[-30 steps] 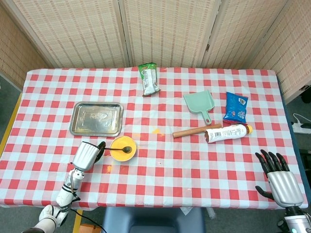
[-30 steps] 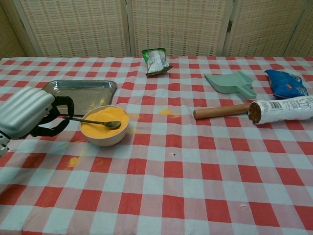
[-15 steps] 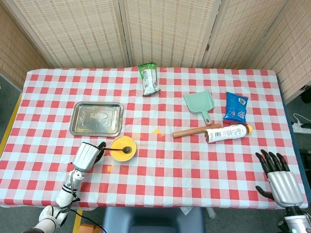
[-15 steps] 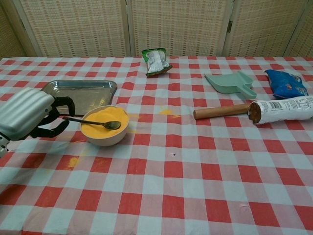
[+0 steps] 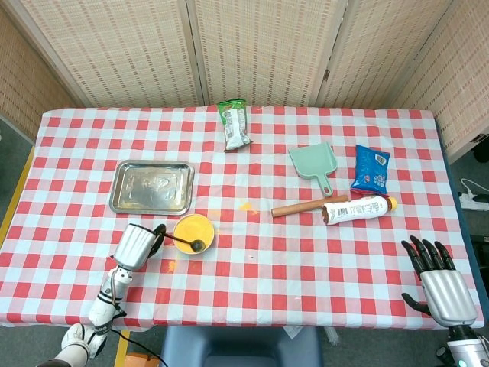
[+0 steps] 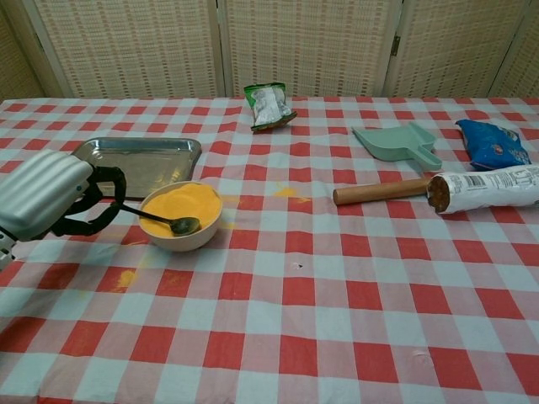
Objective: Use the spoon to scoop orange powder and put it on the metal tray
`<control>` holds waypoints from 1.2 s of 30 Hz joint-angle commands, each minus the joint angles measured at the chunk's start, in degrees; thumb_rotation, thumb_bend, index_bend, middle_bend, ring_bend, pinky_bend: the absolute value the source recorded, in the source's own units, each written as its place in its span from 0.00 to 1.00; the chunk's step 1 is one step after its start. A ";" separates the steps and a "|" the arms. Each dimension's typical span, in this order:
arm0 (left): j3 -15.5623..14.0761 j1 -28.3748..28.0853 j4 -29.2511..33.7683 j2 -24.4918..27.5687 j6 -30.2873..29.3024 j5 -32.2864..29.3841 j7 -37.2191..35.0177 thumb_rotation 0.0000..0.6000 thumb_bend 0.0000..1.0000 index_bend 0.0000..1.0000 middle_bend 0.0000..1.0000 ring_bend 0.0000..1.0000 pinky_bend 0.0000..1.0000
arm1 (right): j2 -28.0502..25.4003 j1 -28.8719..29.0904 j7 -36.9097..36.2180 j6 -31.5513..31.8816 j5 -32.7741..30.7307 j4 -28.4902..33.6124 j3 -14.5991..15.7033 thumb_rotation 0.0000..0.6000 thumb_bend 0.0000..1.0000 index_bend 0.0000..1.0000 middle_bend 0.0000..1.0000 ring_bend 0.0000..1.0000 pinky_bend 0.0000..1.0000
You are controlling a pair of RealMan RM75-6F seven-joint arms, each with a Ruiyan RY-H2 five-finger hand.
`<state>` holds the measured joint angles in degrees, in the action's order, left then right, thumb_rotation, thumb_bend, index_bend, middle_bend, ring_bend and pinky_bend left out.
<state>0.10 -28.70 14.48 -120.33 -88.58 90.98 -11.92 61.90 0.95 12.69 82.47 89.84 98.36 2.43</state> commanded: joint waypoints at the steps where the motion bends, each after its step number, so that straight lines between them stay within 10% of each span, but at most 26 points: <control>1: -0.03 -0.07 -0.08 -0.05 0.10 0.02 0.09 1.00 0.43 0.54 1.00 1.00 1.00 | 0.00 0.00 0.02 -0.02 0.02 0.00 0.02 1.00 0.10 0.00 0.00 0.00 0.00; 36: -0.32 -0.29 -0.58 0.01 0.64 0.06 -0.56 1.00 0.43 0.52 1.00 1.00 1.00 | 0.07 0.09 0.06 -0.19 -0.18 -0.15 -0.02 1.00 0.10 0.00 0.00 0.00 0.00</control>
<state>-0.20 -29.01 13.88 -120.33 -87.90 91.03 -12.45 61.98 1.04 12.75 82.28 89.66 98.21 2.42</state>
